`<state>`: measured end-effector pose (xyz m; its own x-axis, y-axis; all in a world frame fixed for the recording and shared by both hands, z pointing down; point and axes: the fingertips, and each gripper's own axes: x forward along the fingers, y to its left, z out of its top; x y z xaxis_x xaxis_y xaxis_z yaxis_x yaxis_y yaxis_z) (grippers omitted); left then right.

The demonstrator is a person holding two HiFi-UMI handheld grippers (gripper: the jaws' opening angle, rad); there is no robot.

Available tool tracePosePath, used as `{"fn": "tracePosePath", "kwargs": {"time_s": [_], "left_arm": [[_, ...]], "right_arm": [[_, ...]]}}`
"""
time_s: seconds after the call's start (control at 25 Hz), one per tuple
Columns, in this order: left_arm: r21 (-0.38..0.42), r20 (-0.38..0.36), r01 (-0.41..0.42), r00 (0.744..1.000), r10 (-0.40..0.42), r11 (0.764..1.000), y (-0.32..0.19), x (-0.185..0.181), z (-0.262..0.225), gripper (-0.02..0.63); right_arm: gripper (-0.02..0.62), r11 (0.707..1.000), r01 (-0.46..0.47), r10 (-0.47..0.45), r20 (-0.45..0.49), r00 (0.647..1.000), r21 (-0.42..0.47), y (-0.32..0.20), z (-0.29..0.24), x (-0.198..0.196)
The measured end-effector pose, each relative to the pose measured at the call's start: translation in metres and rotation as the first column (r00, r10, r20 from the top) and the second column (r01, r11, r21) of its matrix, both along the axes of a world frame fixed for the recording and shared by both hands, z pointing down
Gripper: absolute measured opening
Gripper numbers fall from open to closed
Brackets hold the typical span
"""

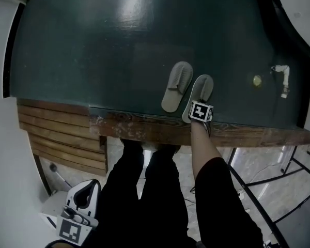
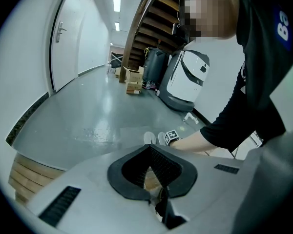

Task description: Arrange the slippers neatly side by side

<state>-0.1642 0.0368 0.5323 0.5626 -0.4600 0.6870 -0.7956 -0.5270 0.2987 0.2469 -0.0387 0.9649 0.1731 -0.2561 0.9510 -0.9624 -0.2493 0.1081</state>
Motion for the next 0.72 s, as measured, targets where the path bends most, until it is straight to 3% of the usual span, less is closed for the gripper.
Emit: {"fn": "tracePosePath", "kwargs": {"time_s": [0.24,0.44,0.6,0.72], "left_arm": [[0.029,0.029,-0.029,0.999,0.028,0.999,-0.014,0.008,0.004,0.002],[0.068,0.068,-0.045,0.997,0.04,0.997,-0.049,0.007,0.026,0.001],[0.135,0.08,-0.099,0.993,0.088,0.986,-0.086,0.025,0.037,0.001],[0.162,0.066,-0.129,0.991,0.119,0.978,-0.105,0.044,0.042,0.001]], "right_arm": [[0.014,0.999,-0.032,0.031,-0.005,0.999,-0.039,-0.016,0.011,0.008],[0.014,0.998,-0.053,0.055,0.061,0.997,-0.038,-0.021,0.022,-0.001],[0.015,0.996,-0.066,0.067,0.002,0.998,-0.066,-0.021,0.015,0.012],[0.015,0.996,-0.081,0.082,0.052,0.995,-0.026,-0.03,0.017,0.009]]}}
